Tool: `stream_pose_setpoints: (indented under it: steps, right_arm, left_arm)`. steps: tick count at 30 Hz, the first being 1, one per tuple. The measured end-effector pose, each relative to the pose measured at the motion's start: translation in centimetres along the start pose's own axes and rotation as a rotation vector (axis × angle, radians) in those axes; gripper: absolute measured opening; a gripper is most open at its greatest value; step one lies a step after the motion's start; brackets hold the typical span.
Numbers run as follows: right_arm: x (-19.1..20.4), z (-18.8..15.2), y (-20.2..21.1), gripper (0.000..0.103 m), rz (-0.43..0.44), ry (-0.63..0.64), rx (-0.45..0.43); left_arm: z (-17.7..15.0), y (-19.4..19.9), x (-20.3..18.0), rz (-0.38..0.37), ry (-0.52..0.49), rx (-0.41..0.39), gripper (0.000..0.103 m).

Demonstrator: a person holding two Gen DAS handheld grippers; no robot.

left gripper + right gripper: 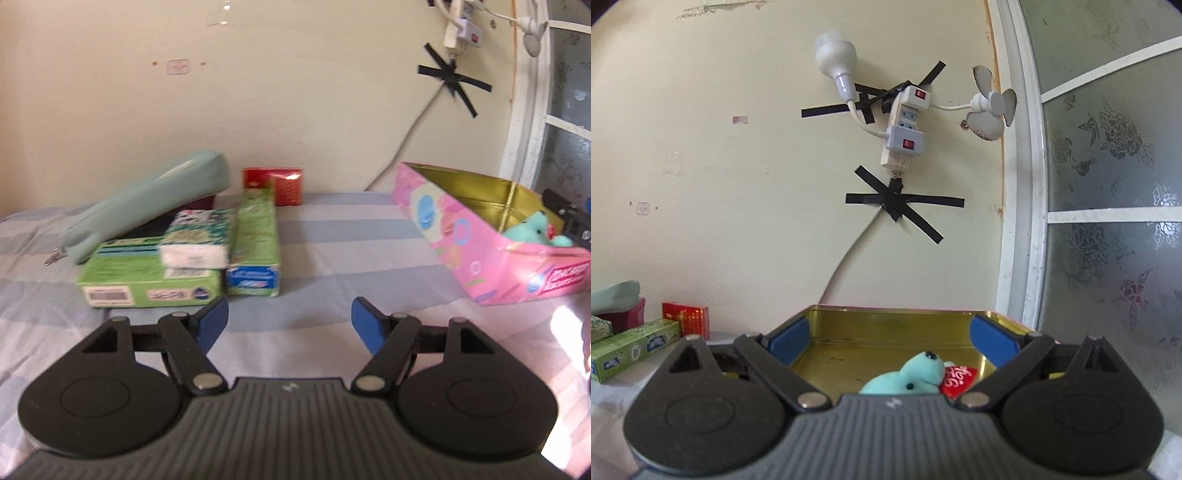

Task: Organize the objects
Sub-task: 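Carry the teddy bear over the pink tin and release it inside, then move the right gripper to the tissue pack and grasp it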

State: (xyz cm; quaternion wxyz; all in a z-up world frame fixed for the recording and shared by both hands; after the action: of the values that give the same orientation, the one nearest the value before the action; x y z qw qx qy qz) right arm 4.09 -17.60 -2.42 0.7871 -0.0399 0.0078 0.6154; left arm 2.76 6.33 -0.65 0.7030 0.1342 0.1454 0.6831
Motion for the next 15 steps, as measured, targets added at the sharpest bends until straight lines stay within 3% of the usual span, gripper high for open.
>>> stream_pose_setpoints:
  steps: [6, 10, 13, 15]
  right_arm:
    - [6.3, 1.6, 2.3, 0.097, 0.239, 0.071, 0.007]
    - [12.4, 1.8, 2.2, 0.097, 0.482, 0.07, 0.12]
    - [17.1, 1.5, 1.3, 0.097, 0.609, 0.068, 0.196]
    - [20.1, 1.4, 0.3, 0.096, 0.649, 0.061, 0.235]
  left_arm:
    - [-0.1, 0.1, 7.8, 0.179, 0.096, -0.011, 0.075]
    - [-0.2, 0.3, 11.1, 0.264, 0.204, -0.045, 0.075]
    - [-0.9, -0.2, 13.1, 0.292, 0.322, -0.012, 0.075]
    - [-1.1, 0.0, 14.4, 0.302, 0.403, -0.017, 0.075]
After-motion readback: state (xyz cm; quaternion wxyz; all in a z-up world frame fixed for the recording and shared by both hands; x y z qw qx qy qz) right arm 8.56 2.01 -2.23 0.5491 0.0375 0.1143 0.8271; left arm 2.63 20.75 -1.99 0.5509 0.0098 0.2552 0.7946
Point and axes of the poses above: each gripper's, at about its wrist camera, not at the fingertips, and y roughly against the way its jaws point, x to its left, z to its top, the point moved 4 cm from there along -y, roughly the way its jaws point, and after that the axes turned 7 degrees about -x, right-handed, at the moved point
